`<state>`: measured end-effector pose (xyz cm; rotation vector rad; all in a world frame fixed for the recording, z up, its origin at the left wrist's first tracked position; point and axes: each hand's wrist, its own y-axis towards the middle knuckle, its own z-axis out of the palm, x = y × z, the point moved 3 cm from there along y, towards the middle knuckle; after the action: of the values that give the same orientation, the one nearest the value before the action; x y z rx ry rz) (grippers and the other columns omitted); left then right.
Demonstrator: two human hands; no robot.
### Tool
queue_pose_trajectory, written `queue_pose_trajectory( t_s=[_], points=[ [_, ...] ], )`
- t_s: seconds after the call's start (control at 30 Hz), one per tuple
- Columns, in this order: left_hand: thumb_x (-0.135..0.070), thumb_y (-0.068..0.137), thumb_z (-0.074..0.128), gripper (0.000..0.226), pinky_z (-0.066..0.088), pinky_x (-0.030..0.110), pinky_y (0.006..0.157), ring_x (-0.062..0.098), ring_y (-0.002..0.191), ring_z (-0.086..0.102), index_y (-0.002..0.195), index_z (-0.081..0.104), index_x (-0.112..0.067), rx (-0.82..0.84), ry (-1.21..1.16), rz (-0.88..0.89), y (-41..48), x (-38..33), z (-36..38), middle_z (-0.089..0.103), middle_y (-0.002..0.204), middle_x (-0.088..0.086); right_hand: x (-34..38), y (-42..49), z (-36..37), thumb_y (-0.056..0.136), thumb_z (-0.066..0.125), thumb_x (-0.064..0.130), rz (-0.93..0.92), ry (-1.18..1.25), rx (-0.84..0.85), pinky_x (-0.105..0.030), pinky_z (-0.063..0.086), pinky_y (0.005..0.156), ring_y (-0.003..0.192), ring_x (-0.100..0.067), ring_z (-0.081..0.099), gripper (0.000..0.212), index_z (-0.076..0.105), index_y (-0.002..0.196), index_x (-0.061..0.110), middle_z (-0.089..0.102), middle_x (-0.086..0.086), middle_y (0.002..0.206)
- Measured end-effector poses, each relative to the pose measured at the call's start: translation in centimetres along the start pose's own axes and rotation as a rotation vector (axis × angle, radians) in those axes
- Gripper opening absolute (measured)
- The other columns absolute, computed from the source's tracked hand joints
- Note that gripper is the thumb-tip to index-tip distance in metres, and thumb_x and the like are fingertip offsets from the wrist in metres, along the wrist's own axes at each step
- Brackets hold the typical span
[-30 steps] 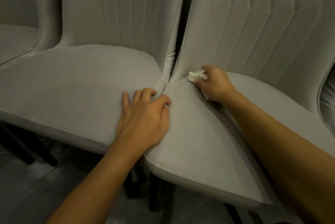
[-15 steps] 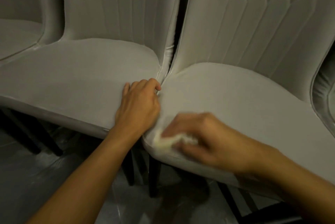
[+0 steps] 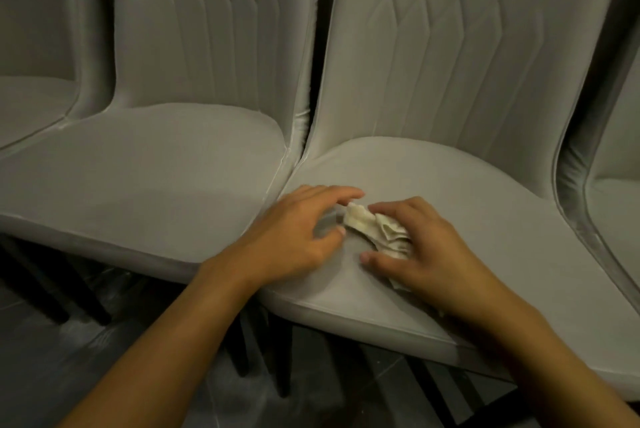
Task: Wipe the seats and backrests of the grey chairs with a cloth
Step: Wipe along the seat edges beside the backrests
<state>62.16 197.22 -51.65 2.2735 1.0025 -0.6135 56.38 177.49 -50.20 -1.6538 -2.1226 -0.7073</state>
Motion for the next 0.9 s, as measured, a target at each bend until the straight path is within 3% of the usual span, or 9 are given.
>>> queue_pose_trajectory(
  t_s=[0.13, 0.27, 0.37, 0.43, 0.53, 0.63, 0.7, 0.8, 0.9],
  points=[
    [-0.036, 0.088, 0.069, 0.07, 0.046, 0.036, 0.102, 0.005, 0.119, 0.052, 0.15, 0.038, -0.045, 0.058, 0.049, 0.115, 0.8, -1.8, 2.2, 0.057, 0.128, -0.017, -0.2, -0.4, 0.5, 0.076, 0.068, 0.053, -0.058, 0.026, -0.009, -0.032, 0.051, 0.09, 0.103, -0.003, 0.055, 0.061, 0.045, 0.131, 0.038, 0.05, 0.013, 0.115],
    [-0.037, 0.089, 0.073, 0.048, 0.049, 0.037, 0.088, 0.006, 0.103, 0.052, 0.134, 0.058, -0.037, -0.082, 0.122, 0.123, 1.5, -1.8, 2.8, 0.062, 0.113, -0.017, -0.8, -0.7, 0.1, 0.075, 0.063, 0.064, -0.018, 0.039, -0.06, -0.034, 0.05, 0.09, 0.104, -0.004, 0.056, 0.057, 0.047, 0.124, 0.041, 0.055, 0.018, 0.116],
    [-0.044, 0.086, 0.072, 0.023, 0.051, 0.04, 0.075, 0.008, 0.09, 0.056, 0.102, 0.069, -0.028, -0.189, 0.127, 0.185, 1.7, -1.6, 2.3, 0.064, 0.096, -0.016, -1.5, -0.9, -1.1, 0.087, 0.063, 0.055, -0.01, 0.112, -0.116, -0.029, 0.052, 0.077, 0.088, -0.002, 0.062, 0.026, 0.063, 0.105, 0.036, 0.067, 0.018, 0.095],
    [-0.041, 0.085, 0.075, 0.021, 0.05, 0.04, 0.068, 0.01, 0.082, 0.055, 0.09, 0.069, -0.021, -0.27, 0.157, 0.246, 1.7, -1.6, 2.4, 0.063, 0.088, -0.013, -2.0, -1.0, -1.5, 0.091, 0.064, 0.042, 0.005, 0.181, -0.188, -0.024, 0.048, 0.066, 0.075, -0.002, 0.063, 0.012, 0.066, 0.089, 0.03, 0.068, 0.015, 0.079],
    [-0.032, 0.085, 0.078, 0.022, 0.048, 0.038, 0.061, 0.015, 0.076, 0.055, 0.082, 0.068, -0.012, -0.337, 0.232, 0.356, 1.5, -2.3, 2.9, 0.061, 0.082, -0.005, -3.4, -0.9, -1.8, 0.095, 0.061, 0.03, 0.094, 0.296, -0.324, -0.029, 0.044, 0.056, 0.058, -0.005, 0.056, 0.024, 0.065, 0.075, 0.018, 0.063, 0.006, 0.063],
    [-0.016, 0.083, 0.078, 0.012, 0.05, 0.043, 0.062, 0.023, 0.08, 0.059, 0.08, 0.07, -0.007, -0.387, 0.278, 0.399, 1.7, -1.6, 2.0, 0.064, 0.086, 0.002, -5.5, -1.0, -4.3, 0.098, 0.06, 0.028, 0.238, 0.524, -0.576, -0.03, 0.049, 0.053, 0.058, -0.009, 0.059, 0.027, 0.068, 0.078, 0.011, 0.066, 0.005, 0.066],
    [-0.007, 0.081, 0.08, 0.009, 0.052, 0.039, 0.069, 0.023, 0.086, 0.06, 0.08, 0.071, -0.007, -0.399, 0.279, 0.36, 1.8, -0.7, 1.2, 0.065, 0.095, 0.003, -6.3, -1.2, -6.1, 0.099, 0.059, 0.031, 0.266, 0.594, -0.66, -0.03, 0.052, 0.052, 0.063, -0.008, 0.063, 0.025, 0.071, 0.084, 0.013, 0.07, 0.002, 0.075],
    [-0.009, 0.085, 0.08, 0.014, 0.051, 0.017, 0.09, 0.005, 0.105, 0.059, 0.089, 0.069, -0.016, -0.29, 0.068, 0.114, 2.0, -0.6, 1.3, 0.055, 0.122, -0.003, -6.0, -1.5, -6.2, 0.1, 0.056, 0.036, 0.23, 0.557, -0.608, -0.021, 0.051, 0.064, 0.073, -0.001, 0.066, 0.022, 0.071, 0.089, 0.024, 0.072, 0.013, 0.08],
    [-0.029, 0.089, 0.062, 0.014, 0.055, 0.036, 0.092, 0.006, 0.101, 0.062, 0.096, 0.053, -0.036, -0.153, -0.267, -0.22, 3.0, -1.3, 2.7, 0.06, 0.115, -0.006, -5.0, -1.2, -5.8, 0.1, 0.052, 0.04, 0.221, 0.619, -0.549, -0.036, 0.058, 0.077, 0.088, -0.009, 0.07, 0.022, 0.071, 0.097, 0.028, 0.074, 0.007, 0.095]
  ],
)
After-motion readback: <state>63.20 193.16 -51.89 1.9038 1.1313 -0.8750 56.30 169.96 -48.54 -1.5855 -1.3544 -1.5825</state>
